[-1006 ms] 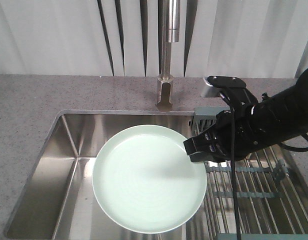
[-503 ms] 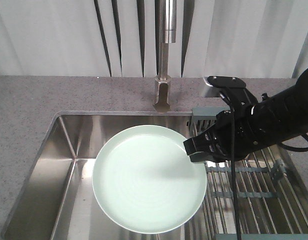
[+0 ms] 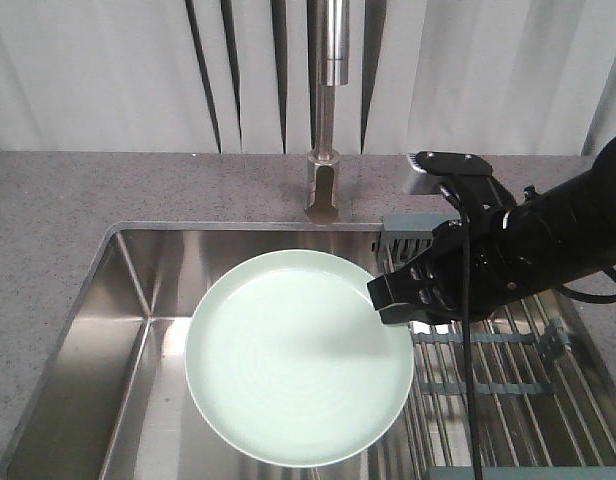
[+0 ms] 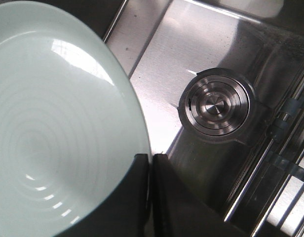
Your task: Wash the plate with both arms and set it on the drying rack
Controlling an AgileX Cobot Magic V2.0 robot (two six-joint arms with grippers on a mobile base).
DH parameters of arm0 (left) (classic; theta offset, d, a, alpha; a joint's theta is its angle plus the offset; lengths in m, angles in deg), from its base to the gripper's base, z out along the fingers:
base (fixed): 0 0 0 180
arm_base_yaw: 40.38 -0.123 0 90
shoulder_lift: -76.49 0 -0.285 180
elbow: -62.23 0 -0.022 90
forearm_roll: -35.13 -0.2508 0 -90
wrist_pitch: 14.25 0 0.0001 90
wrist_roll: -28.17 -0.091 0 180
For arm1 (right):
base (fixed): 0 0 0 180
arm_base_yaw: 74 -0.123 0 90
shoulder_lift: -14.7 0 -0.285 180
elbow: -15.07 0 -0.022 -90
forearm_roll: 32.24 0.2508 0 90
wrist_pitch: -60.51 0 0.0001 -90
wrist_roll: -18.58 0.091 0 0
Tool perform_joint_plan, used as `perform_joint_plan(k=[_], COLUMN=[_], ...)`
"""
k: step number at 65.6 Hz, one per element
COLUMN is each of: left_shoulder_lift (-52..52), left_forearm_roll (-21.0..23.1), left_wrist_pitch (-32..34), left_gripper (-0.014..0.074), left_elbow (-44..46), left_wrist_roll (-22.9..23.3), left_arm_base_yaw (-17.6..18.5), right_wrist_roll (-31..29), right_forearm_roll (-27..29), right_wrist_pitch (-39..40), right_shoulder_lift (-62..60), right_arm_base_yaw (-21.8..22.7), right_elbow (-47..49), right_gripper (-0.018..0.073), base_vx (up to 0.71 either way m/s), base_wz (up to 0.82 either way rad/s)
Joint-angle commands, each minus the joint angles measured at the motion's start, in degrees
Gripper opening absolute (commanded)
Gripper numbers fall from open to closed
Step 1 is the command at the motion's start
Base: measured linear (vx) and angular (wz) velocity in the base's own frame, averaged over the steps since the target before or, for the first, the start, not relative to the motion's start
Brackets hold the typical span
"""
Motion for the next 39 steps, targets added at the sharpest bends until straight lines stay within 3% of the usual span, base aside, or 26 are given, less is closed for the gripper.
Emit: perform_joint_plan(k=[1,31,39], left_shoulder_lift=[-0.82,-0.82,-0.71], left_forearm_roll=[0.56,0.56,0.56], left_wrist_pitch=[4.06,5.54,1.94], left_gripper=[-0.0006,-0.0006,-0.0006], left_elbow=[1.69,2.53,7.14], left_wrist_roll=[0.28,0.51,1.02], left_arm_base_yaw=[-0.07,-0.07,-0.07], right_wrist_roll=[-0.40,-0.40,-0.40], right_forearm_roll=[1.81,1.81,1.81], right_wrist_pitch=[1.67,1.67,1.67], right_shoulder_lift=[-1.95,-1.95,-1.95], right_arm_base_yaw=[0.11,0.11,0.11], right_elbow=[1.51,1.51,1.51], right_gripper=[-0.0001,-0.0001,-0.0001], base_vx=[0.00,0.00,0.00], base_wz=[0.00,0.00,0.00])
